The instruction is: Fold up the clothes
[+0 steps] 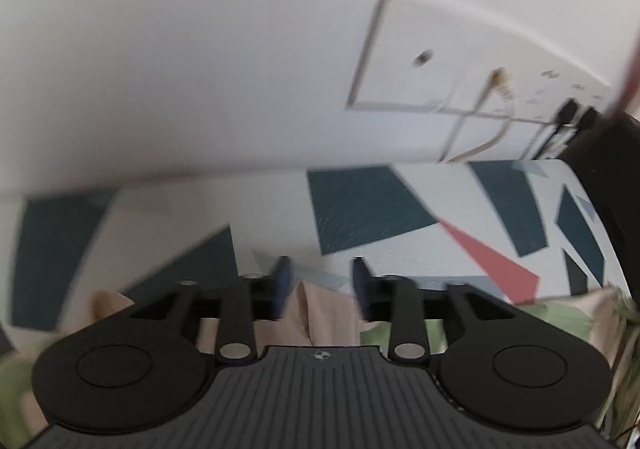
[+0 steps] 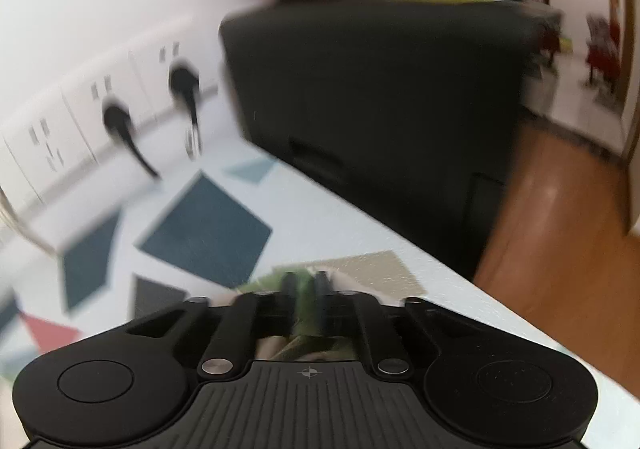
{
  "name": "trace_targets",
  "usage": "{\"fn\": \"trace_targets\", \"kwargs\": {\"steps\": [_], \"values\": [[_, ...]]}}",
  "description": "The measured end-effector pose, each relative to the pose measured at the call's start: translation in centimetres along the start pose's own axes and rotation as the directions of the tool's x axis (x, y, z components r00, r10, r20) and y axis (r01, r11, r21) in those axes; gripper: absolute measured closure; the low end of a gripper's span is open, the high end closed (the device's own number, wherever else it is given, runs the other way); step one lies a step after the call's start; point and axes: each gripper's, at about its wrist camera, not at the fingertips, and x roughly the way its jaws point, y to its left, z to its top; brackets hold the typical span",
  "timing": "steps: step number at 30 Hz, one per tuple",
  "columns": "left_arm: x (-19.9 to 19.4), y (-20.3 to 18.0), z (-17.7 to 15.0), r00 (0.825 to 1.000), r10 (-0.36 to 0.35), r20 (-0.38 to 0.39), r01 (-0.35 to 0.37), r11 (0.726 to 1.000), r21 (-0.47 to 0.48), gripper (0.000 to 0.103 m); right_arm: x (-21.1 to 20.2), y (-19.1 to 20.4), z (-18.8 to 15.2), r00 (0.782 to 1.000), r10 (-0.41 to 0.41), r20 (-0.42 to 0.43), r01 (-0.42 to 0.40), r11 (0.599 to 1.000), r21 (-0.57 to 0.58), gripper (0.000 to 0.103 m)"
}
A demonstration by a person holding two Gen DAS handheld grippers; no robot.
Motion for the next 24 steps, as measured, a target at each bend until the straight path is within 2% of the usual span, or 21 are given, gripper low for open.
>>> {"fn": "trace_targets", "kwargs": {"steps": [2, 4, 5, 6, 9, 12, 15, 18, 20, 22, 23, 24], "values": [[-2.7, -1.0, -0.7, 0.999, -0.014, 0.028, 0.013, 0.998, 0.054, 0.038, -3.4, -1.6, -0.1, 0.998, -0.001, 0.06, -0.002, 0.999, 0.035, 0.067], [-5.4, -2.3, -2.6, 0.998, -0.03, 0.051, 0.025, 0.996, 0.084, 0.025, -6.6, -3.5, -0.9, 0.996, -0.015, 0.092, 0.007, 0.996, 0.091, 0.06], [-6.5, -3.0, -3.8, 0.998, -0.045, 0.05, 0.04, 0.995, 0.097, 0.025, -8.1, -4.5, -1.5, 0.995, -0.022, 0.097, 0.009, 0.991, 0.132, 0.05], [-7.5, -3.9, -5.3, 0.996, -0.075, 0.04, 0.07, 0.99, 0.122, 0.025, -9.5, -5.8, -2.2, 0.995, -0.021, 0.094, 0.004, 0.984, 0.179, 0.046], [-9.2, -6.6, -10.2, 0.994, -0.105, -0.008, 0.104, 0.972, 0.209, 0.025, -12.9, -8.7, -5.1, 0.998, -0.042, 0.037, 0.03, 0.959, 0.281, 0.046], [-8.7, -8.5, -14.3, 0.995, -0.071, -0.069, 0.088, 0.955, 0.283, 0.024, -14.1, -8.5, -8.0, 0.997, -0.075, -0.032, 0.079, 0.98, 0.182, 0.043], [-8.2, -8.5, -16.9, 0.991, -0.027, -0.13, 0.064, 0.956, 0.287, 0.024, -13.8, -8.2, -9.8, 0.996, -0.04, -0.079, 0.053, 0.985, 0.161, 0.043], [-8.0, -8.0, -17.9, 0.99, 0.003, -0.143, 0.036, 0.961, 0.273, 0.024, -12.3, -8.3, -10.2, 0.997, -0.039, -0.073, 0.054, 0.976, 0.213, 0.044], [-7.7, -7.9, -17.9, 0.989, 0.027, -0.145, 0.016, 0.958, 0.286, 0.024, -11.3, -7.6, -10.0, 0.998, -0.048, -0.051, 0.057, 0.981, 0.188, 0.044], [-7.6, -7.9, -18.1, 0.988, 0.044, -0.146, 0.002, 0.954, 0.3, 0.019, -10.2, -6.3, -9.5, 0.996, -0.061, -0.059, 0.066, 0.993, 0.094, 0.046], [-7.6, -8.0, -18.2, 0.988, 0.048, -0.146, -0.001, 0.952, 0.306, 0.018, -10.1, -5.8, -9.5, 0.996, -0.069, -0.061, 0.071, 0.997, 0.042, 0.06], [-7.6, -8.0, -18.3, 0.988, 0.053, -0.146, -0.005, 0.95, 0.313, 0.016, -9.8, -5.6, -9.4, 0.995, -0.079, -0.058, 0.08, 0.997, 0.017, 0.082]]}}
